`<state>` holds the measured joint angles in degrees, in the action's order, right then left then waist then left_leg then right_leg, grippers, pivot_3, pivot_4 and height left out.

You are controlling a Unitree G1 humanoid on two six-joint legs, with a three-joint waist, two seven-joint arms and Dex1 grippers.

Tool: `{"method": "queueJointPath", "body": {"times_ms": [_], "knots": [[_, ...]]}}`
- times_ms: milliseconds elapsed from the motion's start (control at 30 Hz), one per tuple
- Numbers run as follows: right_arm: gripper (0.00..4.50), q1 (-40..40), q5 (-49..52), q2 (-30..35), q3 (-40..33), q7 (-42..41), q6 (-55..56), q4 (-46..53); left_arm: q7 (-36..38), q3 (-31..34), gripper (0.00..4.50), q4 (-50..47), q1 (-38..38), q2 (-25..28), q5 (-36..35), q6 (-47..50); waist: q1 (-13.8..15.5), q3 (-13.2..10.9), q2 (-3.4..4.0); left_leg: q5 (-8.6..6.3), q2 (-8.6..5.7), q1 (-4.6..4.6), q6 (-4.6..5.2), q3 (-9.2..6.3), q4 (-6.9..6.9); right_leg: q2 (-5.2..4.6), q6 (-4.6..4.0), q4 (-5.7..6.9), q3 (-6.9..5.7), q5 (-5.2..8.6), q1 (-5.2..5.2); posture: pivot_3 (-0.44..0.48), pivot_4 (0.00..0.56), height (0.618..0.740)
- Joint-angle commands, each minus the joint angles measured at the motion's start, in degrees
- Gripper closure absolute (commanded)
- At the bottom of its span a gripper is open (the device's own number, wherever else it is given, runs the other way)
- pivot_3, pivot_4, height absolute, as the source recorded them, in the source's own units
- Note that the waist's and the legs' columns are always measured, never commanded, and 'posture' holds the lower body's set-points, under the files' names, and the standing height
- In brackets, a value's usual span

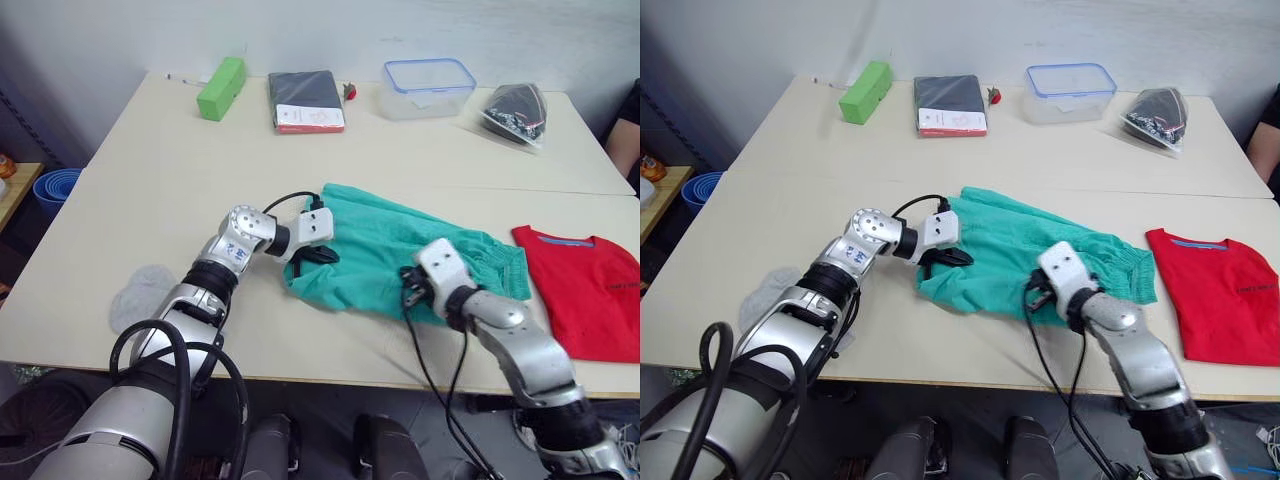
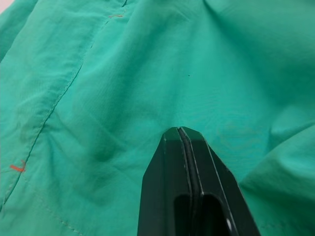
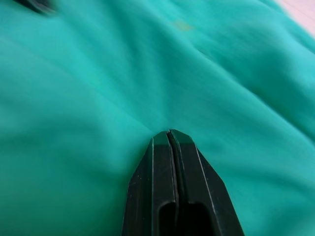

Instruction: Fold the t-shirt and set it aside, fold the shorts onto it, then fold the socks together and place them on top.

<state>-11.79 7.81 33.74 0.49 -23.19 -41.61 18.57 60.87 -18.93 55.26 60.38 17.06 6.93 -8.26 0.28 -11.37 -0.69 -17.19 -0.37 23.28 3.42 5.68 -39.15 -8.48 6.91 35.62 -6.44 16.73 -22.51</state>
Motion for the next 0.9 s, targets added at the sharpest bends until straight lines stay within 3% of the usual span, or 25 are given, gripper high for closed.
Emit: {"method": "queueJointPath", "body": {"times_ms": [33,200,367,533,700,900], "knots": [[4.48,2.7,-1.1,3.8,-6.9,0.2,0.5,-0.1,0.0,-1.0,4.5,3.4,-2.7,1.5,2.7,0.7,-0.1,0.1,0.04,0.0,0.0,0.0,-0.01,0.0,0.02,0.01,0.0,0.0,0.0,0.0,0.0,0.0,0.15,0.74],[4.48,3.5,-1.5,6.4,-11.2,0.2,4.7,-5.3,1.8,0.0,4.5,0.9,-4.3,3.0,1.7,1.4,-0.5,0.2,0.13,0.01,0.03,-0.13,-0.04,0.11,0.11,0.05,0.0,0.01,-0.07,0.0,0.01,0.0,0.15,0.74],[4.48,-2.5,5.0,3.3,-11.9,-3.5,8.7,-0.1,5.1,2.0,4.5,-5.7,-6.5,4.7,-0.8,5.1,-0.8,0.2,0.14,0.01,0.05,-0.13,-0.05,0.16,0.12,0.07,0.0,0.03,-0.01,0.0,-0.05,0.0,0.15,0.74],[4.48,-7.8,9.1,-2.9,-4.7,-4.2,3.6,4.8,7.1,2.5,4.5,-13.8,-9.6,6.1,-2.0,9.9,-1.0,0.2,0.15,0.02,0.09,-0.11,-0.1,0.1,0.17,0.11,-0.04,0.06,-0.03,0.02,-0.07,0.0,0.15,0.74],[4.48,-6.9,4.5,-6.5,4.7,-1.9,1.3,1.5,8.7,1.4,4.5,-24.2,-15.0,7.4,-2.3,14.7,-0.8,0.2,0.15,-0.01,0.07,-0.04,-0.06,0.07,0.18,0.08,-0.05,0.19,0.09,0.03,-0.07,0.0,0.15,0.74],[4.48,-2.9,3.0,-4.3,7.5,-3.6,-2.2,-0.8,8.5,0.6,4.5,-32.6,-19.5,9.5,-2.2,17.9,-0.5,0.2,0.2,-0.05,0.0,-0.04,0.0,0.05,0.16,0.03,-0.05,0.07,0.19,0.03,0.0,0.0,0.15,0.74]]}}
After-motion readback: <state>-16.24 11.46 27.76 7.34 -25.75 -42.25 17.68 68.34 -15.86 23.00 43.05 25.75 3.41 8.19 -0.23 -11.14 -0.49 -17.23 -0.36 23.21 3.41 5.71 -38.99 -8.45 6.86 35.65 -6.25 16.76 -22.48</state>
